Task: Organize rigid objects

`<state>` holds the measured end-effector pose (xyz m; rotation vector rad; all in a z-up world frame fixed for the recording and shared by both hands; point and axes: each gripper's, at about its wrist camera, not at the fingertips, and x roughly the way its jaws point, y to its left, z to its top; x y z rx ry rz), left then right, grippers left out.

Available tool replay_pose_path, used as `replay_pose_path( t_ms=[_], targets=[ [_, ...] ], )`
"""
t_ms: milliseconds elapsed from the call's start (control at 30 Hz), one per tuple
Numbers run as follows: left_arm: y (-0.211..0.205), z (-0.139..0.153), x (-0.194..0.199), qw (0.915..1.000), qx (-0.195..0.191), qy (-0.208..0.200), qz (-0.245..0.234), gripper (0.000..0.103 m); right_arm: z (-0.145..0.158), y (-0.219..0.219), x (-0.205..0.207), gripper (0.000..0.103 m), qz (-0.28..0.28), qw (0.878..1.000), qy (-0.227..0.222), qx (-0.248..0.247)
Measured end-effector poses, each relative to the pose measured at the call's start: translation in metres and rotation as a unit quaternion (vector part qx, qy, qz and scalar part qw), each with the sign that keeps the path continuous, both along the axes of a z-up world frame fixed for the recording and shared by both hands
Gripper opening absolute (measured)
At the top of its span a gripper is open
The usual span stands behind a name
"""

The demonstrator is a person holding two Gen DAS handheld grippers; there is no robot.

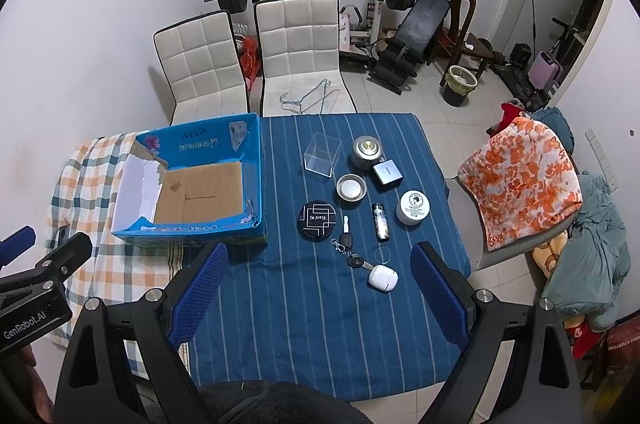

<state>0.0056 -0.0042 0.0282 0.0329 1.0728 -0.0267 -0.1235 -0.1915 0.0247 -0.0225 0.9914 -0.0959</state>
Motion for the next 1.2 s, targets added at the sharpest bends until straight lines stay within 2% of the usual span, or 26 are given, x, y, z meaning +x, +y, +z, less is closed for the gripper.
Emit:
replay_pose_path(
  t_ms=[833,1200],
  targets=[
    [0.005,0.013,-0.011,0.9997,-0.002,-0.026,0.003,0.103,0.018,0.005,-0.021,0.095,-0.002,1.000,-0.027,-0.002],
    [0.005,0.013,-0.010,0.9997,-0.003,-0.019,-0.012,0.103,0.014,0.011,-0.024,0.095,-0.004,1.000,-0.028,0.001]
  ],
)
